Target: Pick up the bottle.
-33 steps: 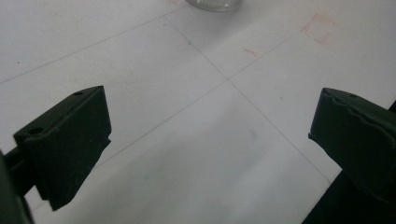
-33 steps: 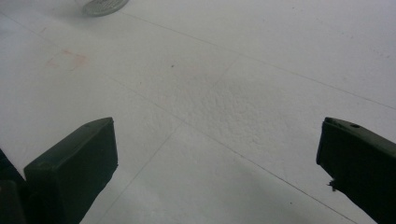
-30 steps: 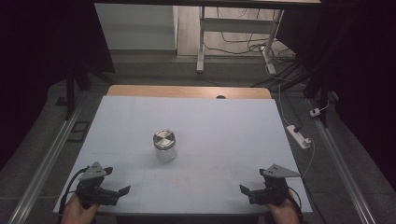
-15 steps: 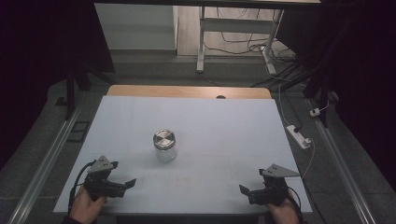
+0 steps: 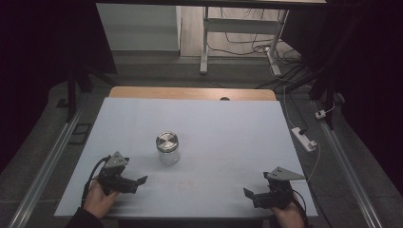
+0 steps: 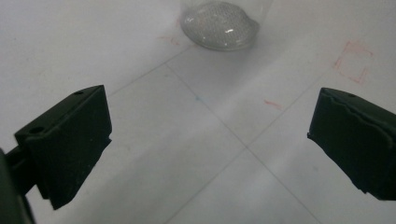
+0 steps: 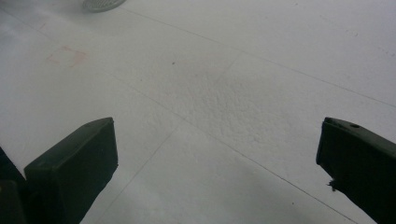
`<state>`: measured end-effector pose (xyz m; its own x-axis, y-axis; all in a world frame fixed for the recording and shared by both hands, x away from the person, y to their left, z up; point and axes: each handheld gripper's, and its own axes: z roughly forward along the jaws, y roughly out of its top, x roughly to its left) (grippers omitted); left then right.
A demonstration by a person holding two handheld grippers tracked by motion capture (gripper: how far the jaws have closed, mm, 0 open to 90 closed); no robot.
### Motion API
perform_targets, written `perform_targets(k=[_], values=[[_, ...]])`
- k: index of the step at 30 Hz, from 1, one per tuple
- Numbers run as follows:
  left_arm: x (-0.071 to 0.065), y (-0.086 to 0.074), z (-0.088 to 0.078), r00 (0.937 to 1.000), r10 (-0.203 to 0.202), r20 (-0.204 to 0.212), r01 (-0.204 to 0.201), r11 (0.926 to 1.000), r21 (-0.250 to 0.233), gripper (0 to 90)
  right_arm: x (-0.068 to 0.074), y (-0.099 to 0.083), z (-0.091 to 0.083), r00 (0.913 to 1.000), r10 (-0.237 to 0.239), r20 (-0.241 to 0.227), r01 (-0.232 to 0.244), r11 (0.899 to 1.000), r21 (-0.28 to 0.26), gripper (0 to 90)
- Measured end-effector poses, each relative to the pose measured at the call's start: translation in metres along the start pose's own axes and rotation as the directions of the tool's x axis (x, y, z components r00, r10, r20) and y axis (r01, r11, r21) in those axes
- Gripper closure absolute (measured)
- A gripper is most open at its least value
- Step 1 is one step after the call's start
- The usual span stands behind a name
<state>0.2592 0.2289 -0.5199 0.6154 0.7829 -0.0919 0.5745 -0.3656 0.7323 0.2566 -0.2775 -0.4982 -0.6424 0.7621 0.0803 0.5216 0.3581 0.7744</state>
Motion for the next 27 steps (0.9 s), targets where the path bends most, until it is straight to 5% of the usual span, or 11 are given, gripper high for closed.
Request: perform_targets(k=[27], values=[[-0.002,0.05,0.056,0.9975,0.061,0.036,-0.06,0.9981,-0.009,0.0,0.0,0.0,0.0,1.0,-0.005,-0.005,0.005,1.0,0.002,0.0]])
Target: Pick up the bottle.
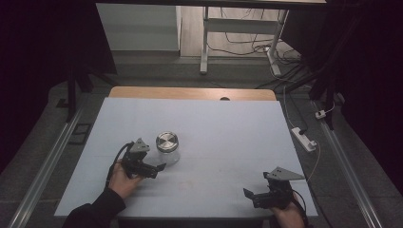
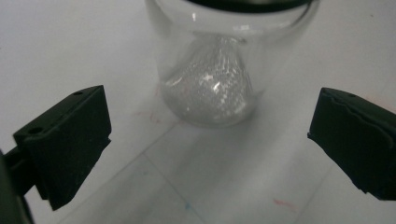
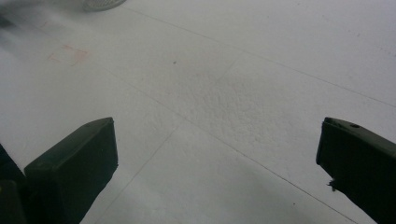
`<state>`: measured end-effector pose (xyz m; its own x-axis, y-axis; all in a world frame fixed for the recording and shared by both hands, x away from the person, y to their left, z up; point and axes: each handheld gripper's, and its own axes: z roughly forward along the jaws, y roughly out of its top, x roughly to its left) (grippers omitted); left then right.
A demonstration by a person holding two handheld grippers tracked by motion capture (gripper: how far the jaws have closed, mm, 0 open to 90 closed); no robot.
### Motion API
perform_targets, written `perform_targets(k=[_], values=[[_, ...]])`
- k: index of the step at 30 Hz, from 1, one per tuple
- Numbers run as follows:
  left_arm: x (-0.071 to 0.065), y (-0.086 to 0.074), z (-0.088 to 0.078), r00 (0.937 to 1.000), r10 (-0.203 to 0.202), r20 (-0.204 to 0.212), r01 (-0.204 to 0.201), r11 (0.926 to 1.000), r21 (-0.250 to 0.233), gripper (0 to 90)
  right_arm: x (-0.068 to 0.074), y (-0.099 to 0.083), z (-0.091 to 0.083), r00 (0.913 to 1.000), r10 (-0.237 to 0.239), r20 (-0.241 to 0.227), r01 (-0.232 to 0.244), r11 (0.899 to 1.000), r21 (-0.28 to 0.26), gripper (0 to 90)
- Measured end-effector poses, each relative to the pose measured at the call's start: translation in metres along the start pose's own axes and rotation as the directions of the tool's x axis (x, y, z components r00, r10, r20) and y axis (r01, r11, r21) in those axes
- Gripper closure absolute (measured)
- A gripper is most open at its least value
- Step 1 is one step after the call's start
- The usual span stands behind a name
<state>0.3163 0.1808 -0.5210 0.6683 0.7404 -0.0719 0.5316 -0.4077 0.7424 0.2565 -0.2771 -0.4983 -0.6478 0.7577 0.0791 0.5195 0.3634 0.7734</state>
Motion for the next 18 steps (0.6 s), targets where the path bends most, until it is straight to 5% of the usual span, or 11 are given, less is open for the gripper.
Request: perform_targets(k=[18], values=[[-0.004,0.023,0.029,0.9992,0.037,0.013,-0.037,0.999,-0.025,0.0,0.0,0.0,0.001,1.0,-0.004,-0.001,0.004,1.0,0.006,0.0]])
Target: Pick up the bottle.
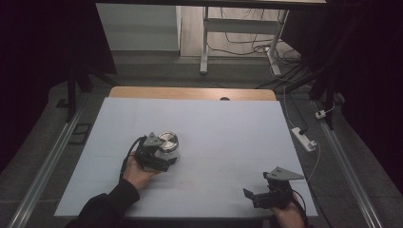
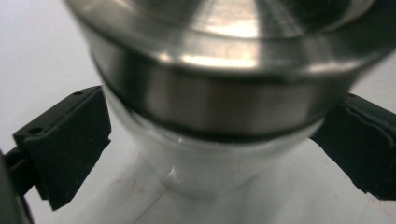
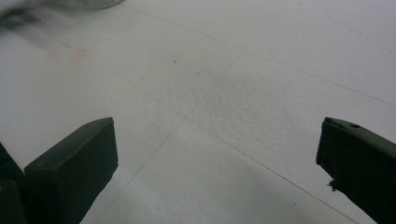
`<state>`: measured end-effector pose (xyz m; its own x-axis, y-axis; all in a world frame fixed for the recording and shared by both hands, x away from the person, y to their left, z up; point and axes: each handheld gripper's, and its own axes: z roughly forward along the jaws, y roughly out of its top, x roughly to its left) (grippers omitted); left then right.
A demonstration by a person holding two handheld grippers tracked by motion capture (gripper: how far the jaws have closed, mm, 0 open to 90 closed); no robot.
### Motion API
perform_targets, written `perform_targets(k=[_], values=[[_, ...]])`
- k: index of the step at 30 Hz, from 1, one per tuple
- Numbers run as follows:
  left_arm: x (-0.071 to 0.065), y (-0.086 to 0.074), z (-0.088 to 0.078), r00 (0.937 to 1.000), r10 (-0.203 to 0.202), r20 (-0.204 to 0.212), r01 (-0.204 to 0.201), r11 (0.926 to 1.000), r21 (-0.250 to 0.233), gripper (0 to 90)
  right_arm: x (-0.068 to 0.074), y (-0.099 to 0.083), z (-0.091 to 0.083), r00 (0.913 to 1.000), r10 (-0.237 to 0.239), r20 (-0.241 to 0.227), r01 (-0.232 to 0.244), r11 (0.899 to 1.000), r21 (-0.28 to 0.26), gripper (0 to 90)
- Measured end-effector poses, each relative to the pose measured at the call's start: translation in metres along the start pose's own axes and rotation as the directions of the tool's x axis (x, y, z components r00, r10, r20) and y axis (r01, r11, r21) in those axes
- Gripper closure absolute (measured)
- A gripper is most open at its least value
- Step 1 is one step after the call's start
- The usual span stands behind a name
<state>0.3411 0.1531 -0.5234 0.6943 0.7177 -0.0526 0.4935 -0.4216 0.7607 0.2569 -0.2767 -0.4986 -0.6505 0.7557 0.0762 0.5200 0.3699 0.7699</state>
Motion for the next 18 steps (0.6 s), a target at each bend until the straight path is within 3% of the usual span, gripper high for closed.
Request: perform_targets(k=[6,9,12,18], values=[[-0.0026,0.0036,0.0067,0.9995,0.019,-0.027,-0.019,0.9997,0.013,0.5,0.0001,0.0,0.0001,1.0,0.001,0.0,-0.001,1.0,0.001,0.0],[-0.0034,0.0035,0.0055,0.9985,0.028,-0.048,-0.027,0.9995,0.014,5.1,0.0002,0.0,0.0001,1.0,-0.001,0.001,0.001,1.0,0.001,0.0],[-0.0005,0.0033,0.0009,0.9992,0.023,-0.032,-0.023,0.9996,-0.017,8.0,0.0003,0.0001,0.0003,1.0,-0.002,0.0,0.002,1.0,0.003,0.0],[0.0008,0.0035,0.0008,0.9996,0.027,-0.011,-0.028,0.9993,-0.025,14.5,0.0004,0.0002,0.0005,1.0,-0.002,0.002,0.002,1.0,0.006,0.0]])
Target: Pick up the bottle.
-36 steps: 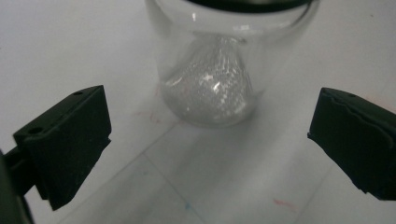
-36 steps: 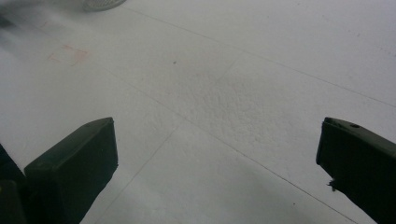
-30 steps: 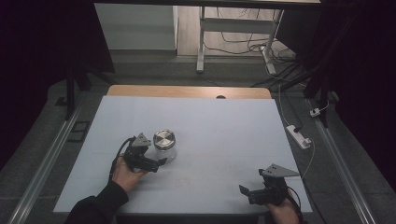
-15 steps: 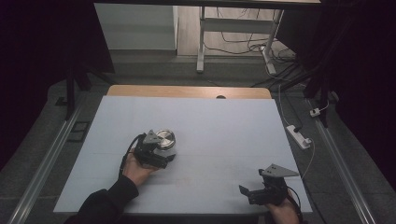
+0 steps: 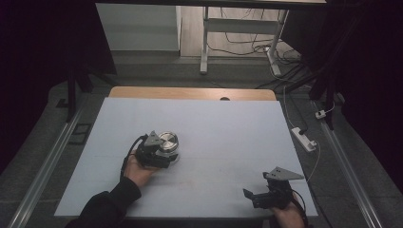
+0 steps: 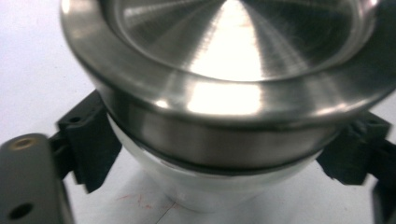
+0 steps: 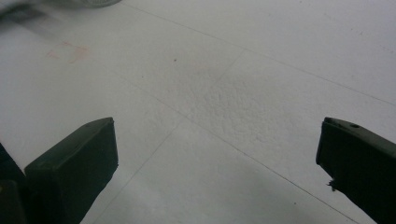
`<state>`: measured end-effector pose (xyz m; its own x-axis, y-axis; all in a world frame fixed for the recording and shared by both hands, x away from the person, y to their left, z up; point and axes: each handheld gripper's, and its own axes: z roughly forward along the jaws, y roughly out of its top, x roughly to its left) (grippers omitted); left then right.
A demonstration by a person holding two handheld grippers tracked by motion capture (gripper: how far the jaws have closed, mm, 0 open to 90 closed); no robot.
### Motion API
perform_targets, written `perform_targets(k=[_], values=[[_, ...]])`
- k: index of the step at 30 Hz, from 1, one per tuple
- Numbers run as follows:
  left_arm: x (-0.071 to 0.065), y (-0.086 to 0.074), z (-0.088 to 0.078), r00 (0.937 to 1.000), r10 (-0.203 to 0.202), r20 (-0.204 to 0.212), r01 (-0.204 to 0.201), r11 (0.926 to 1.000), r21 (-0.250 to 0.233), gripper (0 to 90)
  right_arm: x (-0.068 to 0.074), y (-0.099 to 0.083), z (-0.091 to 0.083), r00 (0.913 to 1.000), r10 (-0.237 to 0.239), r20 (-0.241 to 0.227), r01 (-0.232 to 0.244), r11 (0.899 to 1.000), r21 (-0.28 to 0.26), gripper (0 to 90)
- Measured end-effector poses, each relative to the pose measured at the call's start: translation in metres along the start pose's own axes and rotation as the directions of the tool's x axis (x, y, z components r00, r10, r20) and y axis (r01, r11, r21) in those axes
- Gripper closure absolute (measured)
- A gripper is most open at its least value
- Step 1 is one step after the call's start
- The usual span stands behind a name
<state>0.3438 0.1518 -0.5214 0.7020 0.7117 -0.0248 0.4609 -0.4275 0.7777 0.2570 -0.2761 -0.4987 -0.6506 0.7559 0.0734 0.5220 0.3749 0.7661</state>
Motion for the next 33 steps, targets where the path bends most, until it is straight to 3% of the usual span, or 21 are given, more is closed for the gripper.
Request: perform_targets(k=[9,15,26,33], values=[[0.002,0.001,0.0,0.9998,0.012,0.013,-0.012,0.9999,0.009,15.2,0.0,0.0,0.0,1.0,-0.003,-0.001,0.003,1.0,0.002,0.0],[0.004,-0.001,0.001,0.9996,0.02,0.021,-0.019,0.9997,-0.012,15.2,0.0,0.0,0.0,1.0,-0.003,-0.001,0.003,1.0,0.002,0.0],[0.0,0.005,-0.002,1.0,-0.008,0.005,0.008,0.9993,0.036,15.6,0.001,0.0,0.001,1.0,-0.007,0.0,0.007,1.0,0.004,0.0],[-0.001,0.011,-0.011,0.9996,-0.021,0.016,0.021,0.9998,0.005,15.6,0.001,0.0,0.0,0.9999,-0.013,-0.002,0.013,1.0,0.002,0.0]])
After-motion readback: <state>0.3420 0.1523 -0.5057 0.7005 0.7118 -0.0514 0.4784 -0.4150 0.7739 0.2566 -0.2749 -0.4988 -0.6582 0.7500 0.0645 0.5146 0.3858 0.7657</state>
